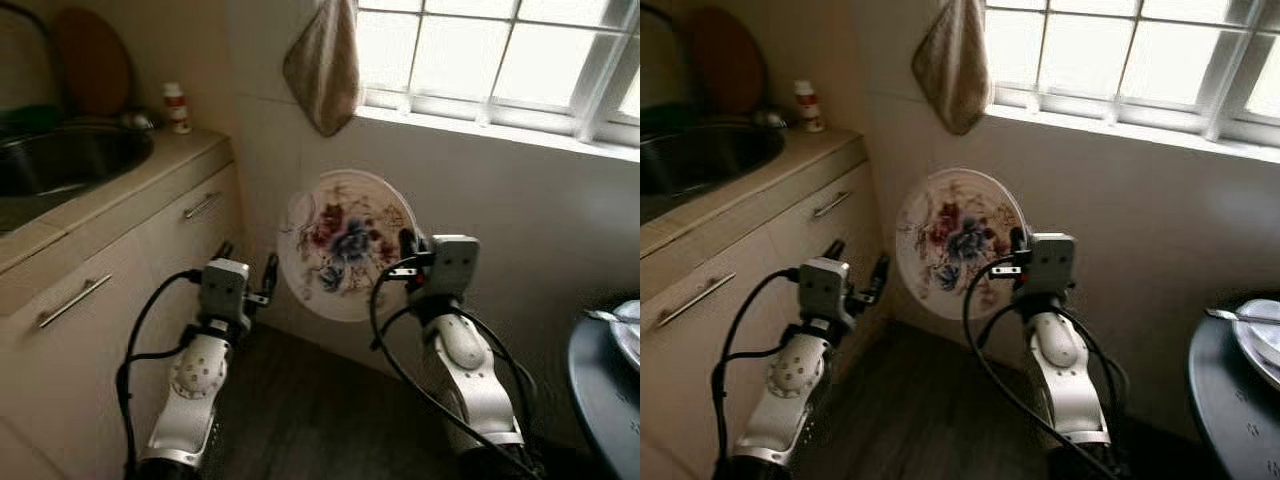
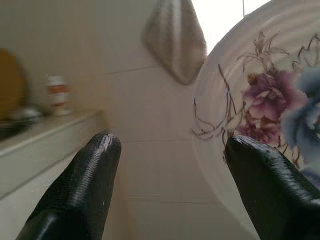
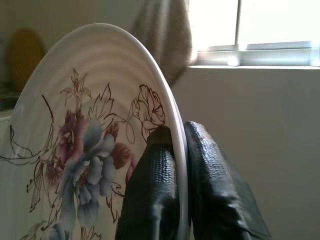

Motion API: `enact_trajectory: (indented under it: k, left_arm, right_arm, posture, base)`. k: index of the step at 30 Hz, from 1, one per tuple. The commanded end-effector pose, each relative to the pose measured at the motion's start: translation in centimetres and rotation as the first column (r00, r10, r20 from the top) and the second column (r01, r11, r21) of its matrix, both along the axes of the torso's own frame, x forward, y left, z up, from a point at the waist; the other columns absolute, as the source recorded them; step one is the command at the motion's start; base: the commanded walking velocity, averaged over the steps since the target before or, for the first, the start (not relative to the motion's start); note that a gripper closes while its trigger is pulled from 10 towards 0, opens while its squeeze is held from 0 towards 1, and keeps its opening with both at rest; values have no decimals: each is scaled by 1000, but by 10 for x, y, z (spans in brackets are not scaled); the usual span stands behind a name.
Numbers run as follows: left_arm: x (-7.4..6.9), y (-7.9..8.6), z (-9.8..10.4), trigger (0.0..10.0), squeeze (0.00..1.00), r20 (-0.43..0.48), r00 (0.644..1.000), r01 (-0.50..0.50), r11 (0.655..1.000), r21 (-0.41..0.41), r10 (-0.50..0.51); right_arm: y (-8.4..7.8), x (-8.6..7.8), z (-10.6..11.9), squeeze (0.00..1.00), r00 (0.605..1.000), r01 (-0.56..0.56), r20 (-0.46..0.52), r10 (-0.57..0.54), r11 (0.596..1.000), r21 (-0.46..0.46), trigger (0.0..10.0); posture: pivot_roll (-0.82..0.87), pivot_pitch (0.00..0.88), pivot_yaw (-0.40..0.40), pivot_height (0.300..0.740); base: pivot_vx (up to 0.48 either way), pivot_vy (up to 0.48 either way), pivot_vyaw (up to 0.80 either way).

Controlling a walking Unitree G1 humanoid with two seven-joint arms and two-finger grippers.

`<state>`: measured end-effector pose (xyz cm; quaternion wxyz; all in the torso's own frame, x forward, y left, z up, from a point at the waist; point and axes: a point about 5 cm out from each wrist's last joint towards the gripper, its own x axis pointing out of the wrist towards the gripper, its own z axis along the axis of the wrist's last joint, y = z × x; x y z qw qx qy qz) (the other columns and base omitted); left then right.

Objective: Kitchen organization

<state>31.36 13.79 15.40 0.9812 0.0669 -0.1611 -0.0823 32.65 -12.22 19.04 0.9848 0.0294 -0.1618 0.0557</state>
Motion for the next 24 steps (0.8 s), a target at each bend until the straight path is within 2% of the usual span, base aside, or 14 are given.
enact_trajectory:
  k: [1, 9, 17, 24]
  left_arm:
    - [-2, -9, 2, 10000, 0, 19, 999, 27, 1000, -6, -27]
    - [-1, -2, 7, 10000, 0, 50, 999, -22, 1000, -12, 22]
    - [0, 0, 11, 10000, 0, 69, 997, -39, 999, -16, 40]
    - [0, -1, 11, 10000, 0, 73, 997, -38, 999, -20, 40]
  right_arm:
    - [-6, 0, 12, 0, 998, 19, 59, -19, 1000, 1, 0]
    - [-3, -3, 33, 0, 985, 30, 170, -24, 999, -31, 0]
    - [0, -6, 49, 0, 964, 58, 264, -31, 994, -96, 0]
    - [1, -8, 57, 0, 952, 68, 302, -37, 993, -93, 0]
  posture:
    - [49, 0, -56, 740]
    - [49, 0, -57, 740]
    - [48, 0, -57, 740]
    - [47, 0, -58, 740]
  base:
    - [0, 0, 800]
    - [0, 0, 800]
    - [265, 0, 800]
    - [279, 0, 800]
